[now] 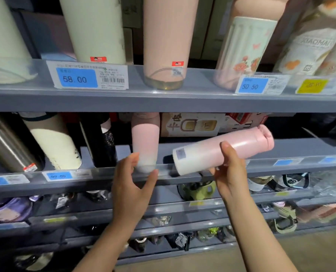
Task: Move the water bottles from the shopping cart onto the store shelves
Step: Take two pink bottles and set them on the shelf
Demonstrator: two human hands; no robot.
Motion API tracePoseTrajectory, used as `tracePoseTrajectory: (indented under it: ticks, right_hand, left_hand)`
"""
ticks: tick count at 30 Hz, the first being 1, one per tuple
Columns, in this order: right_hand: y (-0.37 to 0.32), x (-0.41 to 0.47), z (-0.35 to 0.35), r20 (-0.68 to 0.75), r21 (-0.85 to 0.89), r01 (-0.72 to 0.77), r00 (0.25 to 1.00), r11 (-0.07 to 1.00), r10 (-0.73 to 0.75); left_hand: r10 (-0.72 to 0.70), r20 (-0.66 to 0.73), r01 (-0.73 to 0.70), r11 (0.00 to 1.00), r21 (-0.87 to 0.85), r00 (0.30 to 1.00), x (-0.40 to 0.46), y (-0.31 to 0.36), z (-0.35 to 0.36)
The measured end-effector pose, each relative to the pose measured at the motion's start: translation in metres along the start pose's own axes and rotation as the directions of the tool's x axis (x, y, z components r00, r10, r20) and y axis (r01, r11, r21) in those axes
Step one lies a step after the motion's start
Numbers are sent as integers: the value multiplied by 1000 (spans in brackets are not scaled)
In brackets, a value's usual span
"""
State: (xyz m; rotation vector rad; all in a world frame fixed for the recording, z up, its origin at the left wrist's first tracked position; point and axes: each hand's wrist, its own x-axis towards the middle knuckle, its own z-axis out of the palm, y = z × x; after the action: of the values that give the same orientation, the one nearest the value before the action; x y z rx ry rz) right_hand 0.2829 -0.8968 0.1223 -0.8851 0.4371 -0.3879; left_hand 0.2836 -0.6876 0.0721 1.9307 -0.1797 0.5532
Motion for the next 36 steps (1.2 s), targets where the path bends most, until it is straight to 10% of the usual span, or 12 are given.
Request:
tracePoseTrajectory:
  ticks: [5, 11, 22, 36]
  right_hand:
    - [-6, 36, 17, -126, 63, 57, 991, 996, -48]
    - [5, 54, 30, 25, -323, 88, 996, 942, -85]
    - [16, 56, 62, 275, -828, 233, 961, 510, 9]
    - [15, 41, 65, 315, -897, 333, 943, 292, -108]
  left_hand:
    - [4, -108, 7, 995, 102, 994, 22, -10, 14]
    - [-49, -181, 86, 975, 205, 982, 32, -5, 42]
    - [-166, -236, 226, 940, 255, 957, 41, -4, 57]
    - [-204, -257, 281, 908, 310, 945, 46, -5, 57]
